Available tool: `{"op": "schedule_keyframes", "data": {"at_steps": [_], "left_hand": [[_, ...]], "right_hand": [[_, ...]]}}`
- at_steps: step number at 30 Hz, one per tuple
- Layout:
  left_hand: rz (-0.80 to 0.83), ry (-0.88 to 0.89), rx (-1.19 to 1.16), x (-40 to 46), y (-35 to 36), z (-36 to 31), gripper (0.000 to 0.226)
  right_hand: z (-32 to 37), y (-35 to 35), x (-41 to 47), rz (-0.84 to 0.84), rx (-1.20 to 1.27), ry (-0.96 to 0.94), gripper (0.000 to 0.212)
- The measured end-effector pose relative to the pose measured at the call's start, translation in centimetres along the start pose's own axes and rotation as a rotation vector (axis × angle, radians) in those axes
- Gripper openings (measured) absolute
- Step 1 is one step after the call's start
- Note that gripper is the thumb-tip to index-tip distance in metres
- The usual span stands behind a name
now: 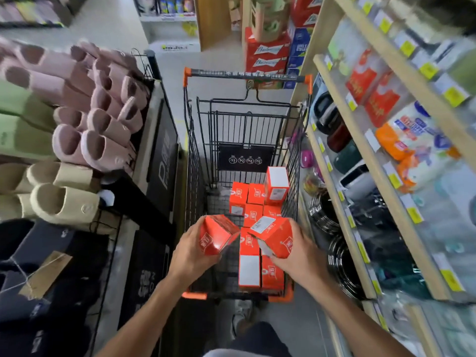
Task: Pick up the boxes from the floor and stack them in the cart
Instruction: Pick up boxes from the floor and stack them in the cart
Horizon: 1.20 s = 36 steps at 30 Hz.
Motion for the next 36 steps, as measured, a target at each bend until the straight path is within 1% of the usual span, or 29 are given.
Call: {"op": "schedule_keyframes", "data": {"at_steps": [4, 6, 9, 15, 18, 20, 22, 24, 27, 31, 32, 34, 36], "left_hand": [[0.011, -0.015, -0.022, 4.9, 0.1, -0.2, 0.093], [0.027, -0.037, -0.033, 7.0, 0.6, 0.2, 0.09], [0.071, -0.093, -0.061, 9.7, 1.8, 1.3, 0.093], [0.155, -0.136, -0.147, 15.1, 5.3, 3.8, 0.078], [0.179, -0.21, -0.156, 17.2, 7.0, 5.6, 0.087], [0.185, -0.24, -0.14, 18.9, 8.8, 7.0, 0.095], [0.173, -0.306, -0.117, 20.3, 10.5, 7.8, 0.105], [0.17, -0.37, -0.102, 21.7, 12.5, 8.5, 0.106], [0.159, -0.447, -0.158, 23.2, 15.3, 9.3, 0.106], [0.152, -0.447, -0.182, 24.8, 17.8, 9.8, 0.106], [0.176, -0.457, -0.232, 25.2, 18.5, 10.0, 0.103], [0.266, -0.477, -0.305, 26.0, 19.5, 10.3, 0.09], [0.362, -0.486, -0.308, 26.7, 20.2, 11.1, 0.078]], "right_hand": [[0.0, -0.5, 4.8, 0.017, 0.022, 0.0, 0.101], [-0.4, -0.1, 6.9, 0.033, 0.035, 0.022, 0.102], [-1.2, 1.0, 9.5, 0.04, 0.056, 0.064, 0.103], [-3.2, 3.8, 13.6, 0.033, 0.058, 0.117, 0.102], [-3.8, 4.7, 14.4, 0.008, 0.074, 0.129, 0.105], [-4.4, 5.6, 15.1, -0.013, 0.096, 0.144, 0.102], [-4.7, 6.3, 15.4, -0.021, 0.125, 0.149, 0.099], [-5.1, 6.9, 15.5, -0.038, 0.153, 0.159, 0.096], [-5.9, 7.7, 15.5, -0.044, 0.164, 0.188, 0.094], [-7.1, 8.7, 15.7, -0.026, 0.148, 0.216, 0.097], [-7.3, 8.9, 15.8, -0.025, 0.14, 0.224, 0.097], [-7.6, 9.2, 16.0, -0.034, 0.126, 0.244, 0.098], [-7.8, 9.6, 16.1, -0.037, 0.109, 0.256, 0.1]]}}
Point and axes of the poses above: each hand's wrist, its own x-axis towards the middle knuckle, its own y-axis out of the palm, z = x × y, the point moved 6 cm from there along x, towards the middle knuckle, and after that the axes turned 5 degrees about z, right-handed, at the moved point
